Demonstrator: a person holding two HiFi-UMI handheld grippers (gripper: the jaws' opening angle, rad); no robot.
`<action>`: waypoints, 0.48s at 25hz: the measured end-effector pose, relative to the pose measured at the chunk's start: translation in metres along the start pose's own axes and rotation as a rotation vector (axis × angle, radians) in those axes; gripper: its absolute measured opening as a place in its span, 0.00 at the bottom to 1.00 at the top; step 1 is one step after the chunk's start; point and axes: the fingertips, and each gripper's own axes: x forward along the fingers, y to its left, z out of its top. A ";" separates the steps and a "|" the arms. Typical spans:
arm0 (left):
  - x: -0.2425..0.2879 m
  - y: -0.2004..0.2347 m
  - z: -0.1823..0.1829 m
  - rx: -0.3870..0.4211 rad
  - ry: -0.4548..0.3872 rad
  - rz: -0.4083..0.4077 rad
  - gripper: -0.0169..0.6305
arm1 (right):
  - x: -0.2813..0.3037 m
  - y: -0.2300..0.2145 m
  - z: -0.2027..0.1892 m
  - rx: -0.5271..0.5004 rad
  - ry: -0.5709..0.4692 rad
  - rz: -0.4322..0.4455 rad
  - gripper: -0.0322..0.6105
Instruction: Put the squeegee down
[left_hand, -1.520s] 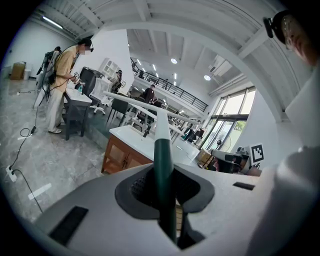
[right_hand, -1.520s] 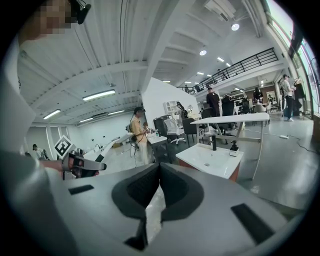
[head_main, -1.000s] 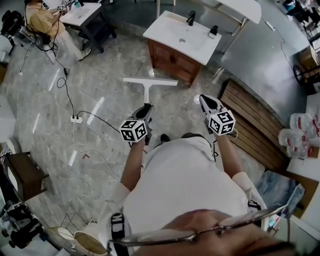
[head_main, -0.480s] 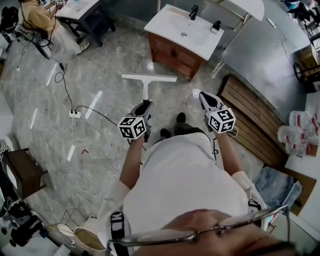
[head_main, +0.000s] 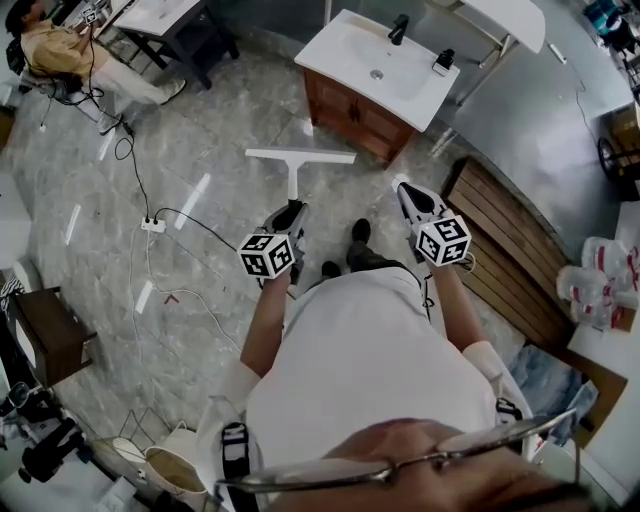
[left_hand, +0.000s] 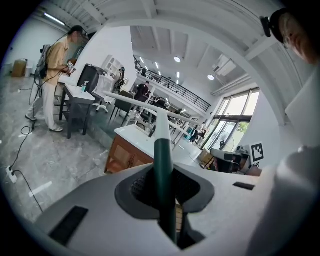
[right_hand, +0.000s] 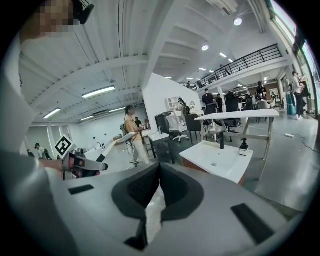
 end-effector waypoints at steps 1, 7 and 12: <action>0.006 0.001 0.004 -0.001 -0.001 0.003 0.12 | 0.006 -0.005 0.003 0.000 0.001 0.006 0.06; 0.042 0.006 0.026 -0.005 -0.009 0.025 0.12 | 0.038 -0.038 0.021 -0.001 0.007 0.040 0.06; 0.072 0.010 0.047 -0.004 -0.017 0.049 0.12 | 0.064 -0.069 0.038 -0.003 0.001 0.065 0.06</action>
